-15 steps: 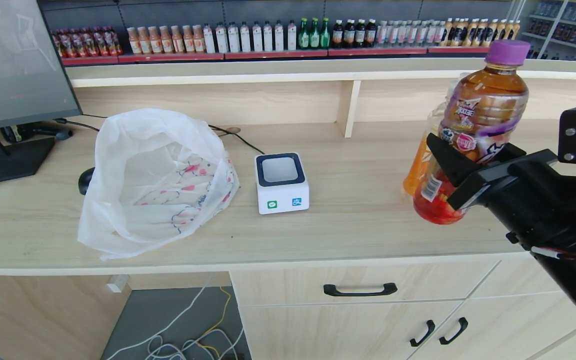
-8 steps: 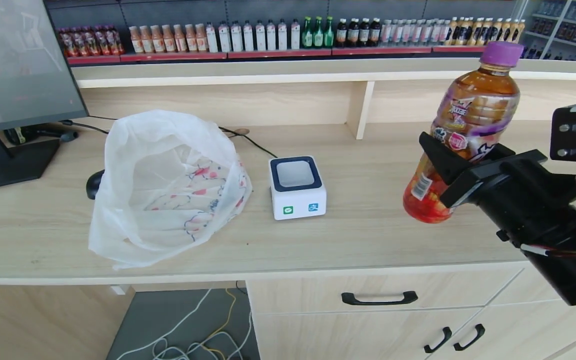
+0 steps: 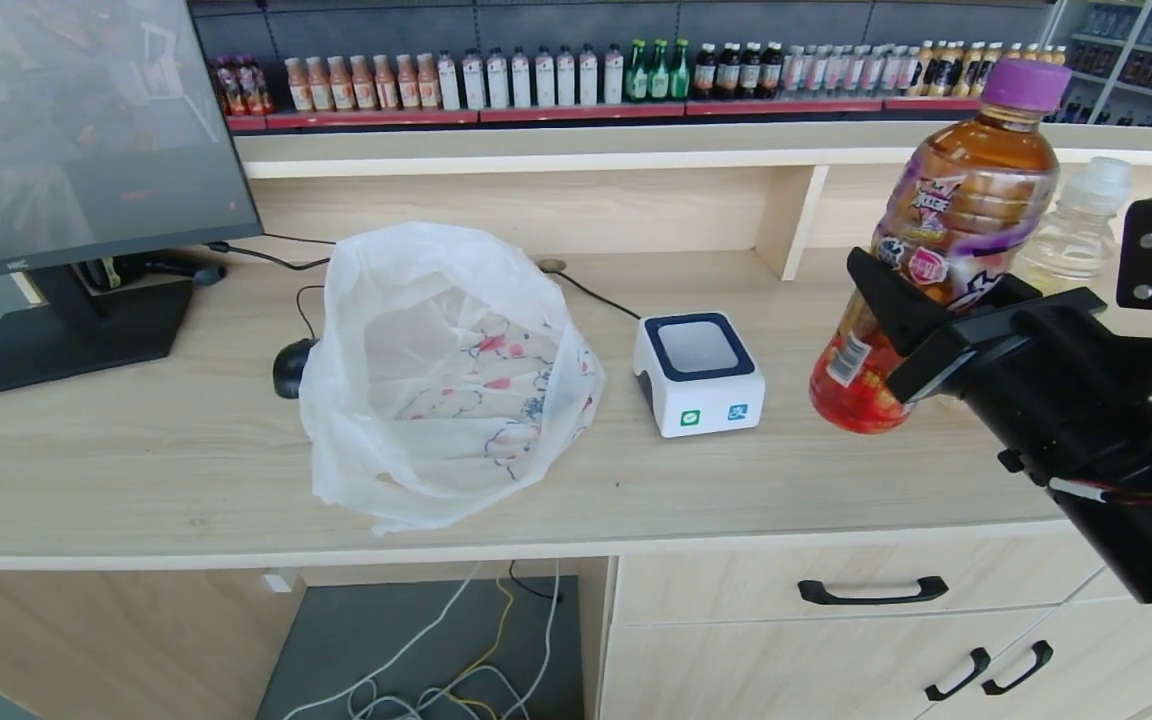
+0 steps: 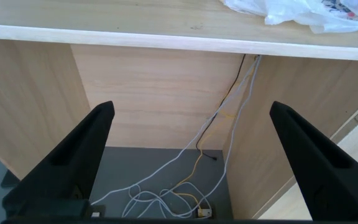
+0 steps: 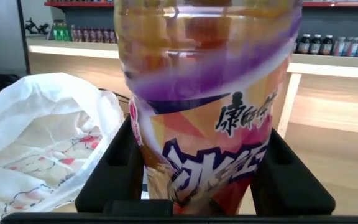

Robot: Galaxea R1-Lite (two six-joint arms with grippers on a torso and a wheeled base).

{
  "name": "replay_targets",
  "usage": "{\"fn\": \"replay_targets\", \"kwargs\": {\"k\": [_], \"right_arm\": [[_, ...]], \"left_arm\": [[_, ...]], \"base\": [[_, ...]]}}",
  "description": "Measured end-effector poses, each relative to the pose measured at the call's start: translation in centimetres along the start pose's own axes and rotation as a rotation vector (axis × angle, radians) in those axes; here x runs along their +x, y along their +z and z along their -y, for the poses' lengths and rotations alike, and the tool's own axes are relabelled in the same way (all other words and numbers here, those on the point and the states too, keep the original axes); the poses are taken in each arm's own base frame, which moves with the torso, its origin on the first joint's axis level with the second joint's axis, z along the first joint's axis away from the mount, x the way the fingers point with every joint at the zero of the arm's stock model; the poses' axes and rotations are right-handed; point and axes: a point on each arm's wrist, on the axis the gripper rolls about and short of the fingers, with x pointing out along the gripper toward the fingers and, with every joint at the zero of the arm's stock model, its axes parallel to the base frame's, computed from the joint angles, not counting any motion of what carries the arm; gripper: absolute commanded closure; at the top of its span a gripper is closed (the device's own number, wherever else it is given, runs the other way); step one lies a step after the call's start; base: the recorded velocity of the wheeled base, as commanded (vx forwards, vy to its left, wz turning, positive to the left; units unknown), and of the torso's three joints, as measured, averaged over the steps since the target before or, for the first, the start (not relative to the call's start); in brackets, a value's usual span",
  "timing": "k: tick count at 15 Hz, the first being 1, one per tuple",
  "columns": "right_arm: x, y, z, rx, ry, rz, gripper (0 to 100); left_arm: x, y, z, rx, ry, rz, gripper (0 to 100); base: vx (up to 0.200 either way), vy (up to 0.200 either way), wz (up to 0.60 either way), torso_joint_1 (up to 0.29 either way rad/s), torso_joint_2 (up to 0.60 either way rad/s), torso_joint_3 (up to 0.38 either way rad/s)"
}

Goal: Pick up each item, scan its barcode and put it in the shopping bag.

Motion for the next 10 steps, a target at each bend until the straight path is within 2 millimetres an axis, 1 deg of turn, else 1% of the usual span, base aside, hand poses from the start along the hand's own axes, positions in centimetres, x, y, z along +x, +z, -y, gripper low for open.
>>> {"fn": "replay_targets", "kwargs": {"k": [5, 8, 10], "right_arm": [[0.2, 0.2, -0.8, -0.052, 0.025, -0.006, 100], [0.6, -0.3, -0.9, -0.132, 0.025, -0.023, 100], [1.1, -0.9, -1.2, -0.202, 0.045, -0.078, 100]], "left_arm": [[0.0, 0.0, 0.0, 0.001, 0.0, -0.001, 0], [0.0, 0.0, 0.0, 0.001, 0.0, 0.0, 0], [0.0, 0.0, 0.0, 0.0, -0.001, -0.001, 0]], "base": [[0.0, 0.0, 0.0, 0.0, 0.0, 0.0], [0.0, 0.0, 0.0, 0.0, 0.0, 0.0], [0.0, 0.0, 0.0, 0.0, 0.0, 0.0]]}}
